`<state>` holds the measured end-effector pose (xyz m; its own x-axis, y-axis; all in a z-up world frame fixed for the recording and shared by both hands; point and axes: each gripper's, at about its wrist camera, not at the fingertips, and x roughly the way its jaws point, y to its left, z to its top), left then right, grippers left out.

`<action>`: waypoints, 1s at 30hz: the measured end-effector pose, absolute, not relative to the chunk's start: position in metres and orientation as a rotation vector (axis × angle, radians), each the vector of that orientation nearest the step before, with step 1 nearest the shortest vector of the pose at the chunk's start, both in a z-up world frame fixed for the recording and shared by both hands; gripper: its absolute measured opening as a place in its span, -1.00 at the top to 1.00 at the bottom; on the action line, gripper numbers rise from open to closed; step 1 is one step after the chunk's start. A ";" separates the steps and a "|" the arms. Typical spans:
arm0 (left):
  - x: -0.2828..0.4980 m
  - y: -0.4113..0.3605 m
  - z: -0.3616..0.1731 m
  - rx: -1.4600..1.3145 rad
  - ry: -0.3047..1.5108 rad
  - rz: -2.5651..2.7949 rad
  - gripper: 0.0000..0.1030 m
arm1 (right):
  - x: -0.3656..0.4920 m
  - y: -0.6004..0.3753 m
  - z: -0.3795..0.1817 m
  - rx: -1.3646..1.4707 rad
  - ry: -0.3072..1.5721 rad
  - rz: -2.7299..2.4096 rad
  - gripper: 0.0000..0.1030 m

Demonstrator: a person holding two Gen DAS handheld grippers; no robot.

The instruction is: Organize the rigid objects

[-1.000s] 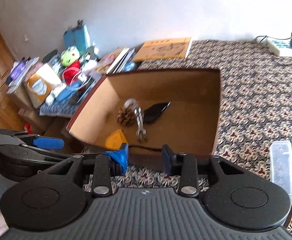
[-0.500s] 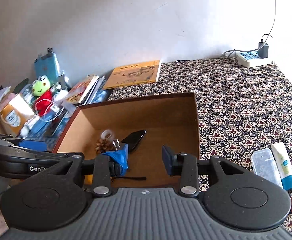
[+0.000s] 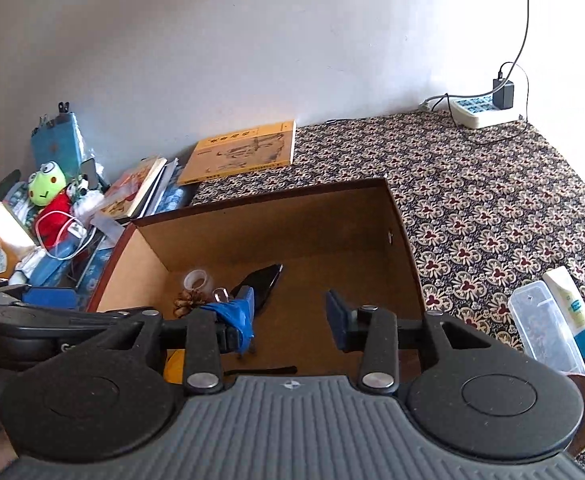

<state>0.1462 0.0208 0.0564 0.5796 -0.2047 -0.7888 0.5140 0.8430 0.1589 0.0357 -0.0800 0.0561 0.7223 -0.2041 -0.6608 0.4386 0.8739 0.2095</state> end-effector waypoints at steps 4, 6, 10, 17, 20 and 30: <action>0.154 0.026 0.054 0.382 0.864 -0.429 -0.68 | 0.041 -0.078 0.054 0.364 0.681 -0.375 0.52; 0.156 0.028 0.053 0.380 0.867 -0.428 -0.68 | 0.044 -0.077 0.053 0.355 0.682 -0.379 0.52; 0.161 0.030 0.050 0.370 0.876 -0.422 -0.68 | 0.048 -0.077 0.050 0.347 0.692 -0.369 0.51; 0.164 0.027 0.044 0.359 0.898 -0.410 -0.69 | 0.060 -0.083 0.049 0.329 0.703 -0.332 0.49; 0.164 0.027 0.043 0.343 0.892 -0.392 -0.69 | 0.068 -0.085 0.048 0.310 0.716 -0.294 0.48; 0.167 0.027 0.042 0.286 0.878 -0.310 -0.69 | 0.088 -0.095 0.042 0.297 0.750 -0.222 0.46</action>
<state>0.1671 0.0270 0.0420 0.5996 -0.1474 -0.7866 0.3796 0.9177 0.1173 0.0878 -0.0945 0.0423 0.7113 -0.0923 -0.6968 0.3023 0.9351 0.1847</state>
